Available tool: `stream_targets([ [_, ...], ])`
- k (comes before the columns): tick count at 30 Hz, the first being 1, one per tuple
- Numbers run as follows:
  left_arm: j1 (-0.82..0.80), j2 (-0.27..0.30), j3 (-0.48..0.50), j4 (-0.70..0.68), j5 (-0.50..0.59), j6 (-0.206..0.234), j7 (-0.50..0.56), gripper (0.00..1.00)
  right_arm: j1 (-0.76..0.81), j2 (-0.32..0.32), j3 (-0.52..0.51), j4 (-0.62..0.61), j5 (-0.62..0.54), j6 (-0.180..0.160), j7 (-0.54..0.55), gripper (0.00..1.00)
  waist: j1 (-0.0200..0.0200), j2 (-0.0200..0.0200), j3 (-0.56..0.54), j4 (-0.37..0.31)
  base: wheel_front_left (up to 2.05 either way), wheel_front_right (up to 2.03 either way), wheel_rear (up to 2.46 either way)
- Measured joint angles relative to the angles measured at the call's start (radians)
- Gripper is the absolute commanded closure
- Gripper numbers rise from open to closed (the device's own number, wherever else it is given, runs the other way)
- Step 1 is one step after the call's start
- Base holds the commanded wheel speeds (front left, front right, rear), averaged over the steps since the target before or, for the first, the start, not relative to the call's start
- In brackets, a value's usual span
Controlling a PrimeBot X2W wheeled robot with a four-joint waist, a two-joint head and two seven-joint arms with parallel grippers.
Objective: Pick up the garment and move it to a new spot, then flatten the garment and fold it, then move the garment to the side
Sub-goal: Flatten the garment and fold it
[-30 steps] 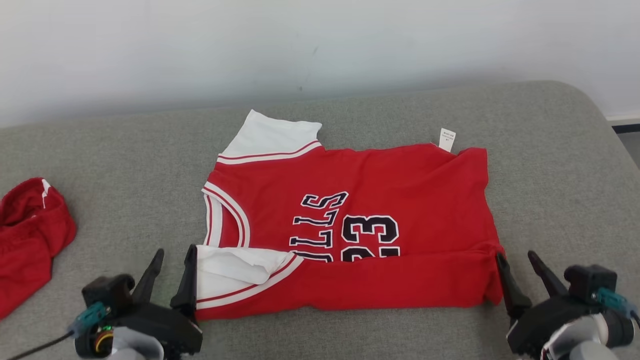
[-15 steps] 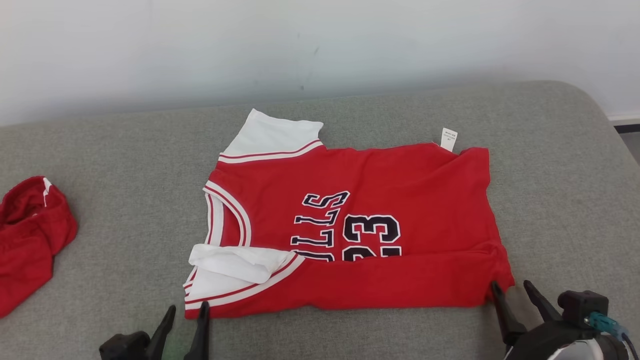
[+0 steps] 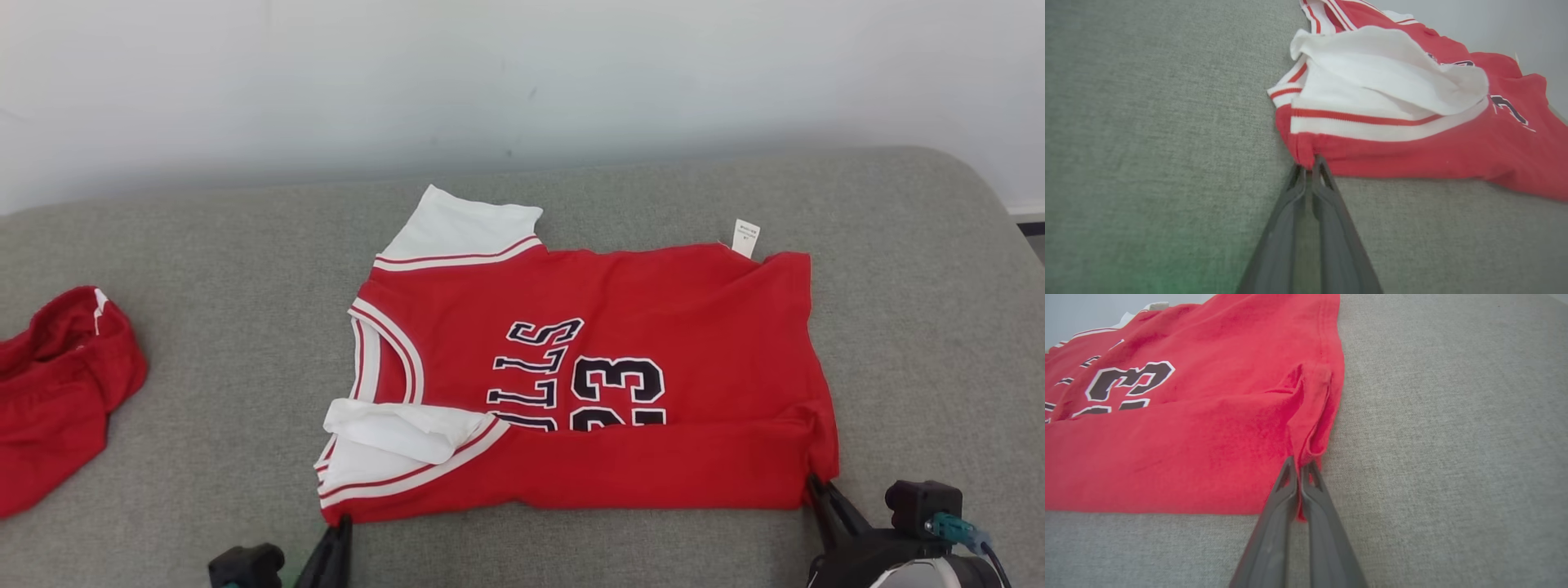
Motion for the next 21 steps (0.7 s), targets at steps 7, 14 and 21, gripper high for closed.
stream_targets([
  [7, 0.056, 0.018, -0.015, -0.028, -0.038, -0.002, 0.000, 1.00, 0.038, -0.016, 0.028, -0.001, 0.031, 0.000, -0.049, 1.00, 0.0000, 0.0000, -0.044, 0.015, 0.00, 0.00, 0.00],
  [14, 0.196, 0.031, 0.028, -0.112, -0.046, -0.002, 0.000, 1.00, 0.127, -0.055, 0.052, -0.084, 0.071, 0.000, -0.037, 1.00, -0.0001, 0.0000, -0.083, 0.031, 0.00, 0.00, 0.00],
  [21, 0.309, 0.005, 0.058, -0.196, -0.045, 0.006, 0.000, 1.00, 0.215, -0.087, 0.046, -0.181, 0.099, 0.000, 0.038, 1.00, -0.0001, -0.0001, -0.098, 0.051, 0.00, 0.00, 0.00],
])
